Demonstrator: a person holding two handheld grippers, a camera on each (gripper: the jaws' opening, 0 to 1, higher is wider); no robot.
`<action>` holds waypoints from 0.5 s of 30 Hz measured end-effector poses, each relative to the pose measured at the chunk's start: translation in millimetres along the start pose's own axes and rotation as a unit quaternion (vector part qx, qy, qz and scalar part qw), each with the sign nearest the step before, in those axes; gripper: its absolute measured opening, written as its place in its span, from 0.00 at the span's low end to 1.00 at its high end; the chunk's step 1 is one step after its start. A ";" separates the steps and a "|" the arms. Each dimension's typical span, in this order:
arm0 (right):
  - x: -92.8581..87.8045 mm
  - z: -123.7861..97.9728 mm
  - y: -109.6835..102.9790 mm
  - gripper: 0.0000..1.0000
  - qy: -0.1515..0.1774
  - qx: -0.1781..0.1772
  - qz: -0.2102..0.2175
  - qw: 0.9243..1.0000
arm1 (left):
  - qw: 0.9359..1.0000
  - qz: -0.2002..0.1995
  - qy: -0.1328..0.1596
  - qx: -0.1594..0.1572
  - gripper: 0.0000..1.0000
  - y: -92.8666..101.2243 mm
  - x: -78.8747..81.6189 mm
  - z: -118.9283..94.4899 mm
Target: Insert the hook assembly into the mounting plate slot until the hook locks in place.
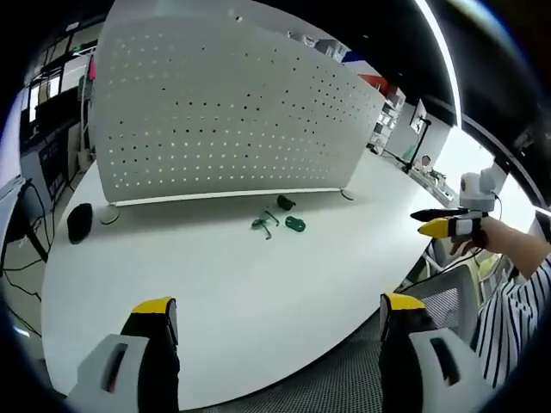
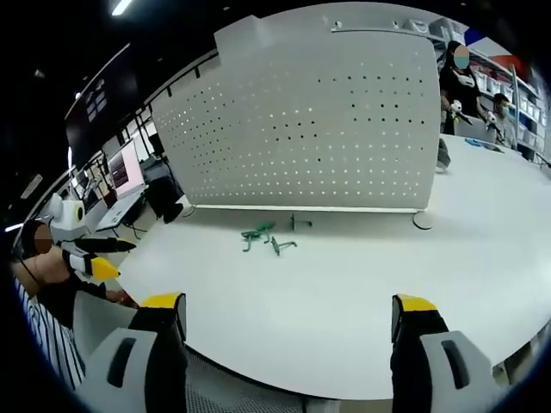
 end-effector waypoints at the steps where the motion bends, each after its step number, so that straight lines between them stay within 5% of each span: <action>1: -0.1 -0.7 0.0 0.95 0.000 0.000 0.000 1.000 | 1.000 -0.003 0.001 -0.001 1.00 0.0 0.4 -0.1; 15: 4.4 -2.3 6.6 0.92 -0.002 -0.005 -0.010 1.000 | 1.000 -0.030 0.000 -0.006 1.00 -7.4 0.9 1.9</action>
Point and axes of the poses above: the point that each gripper's makers call its tool centre point, and the gripper's own axes: z roughly forward along the fingers, y roughly to its right, x roughly out of its top, the point moved 8 cm from there along -z, roughly backward along the fingers, and after that the axes turned 4 degrees about z, right-handed, at the moved point
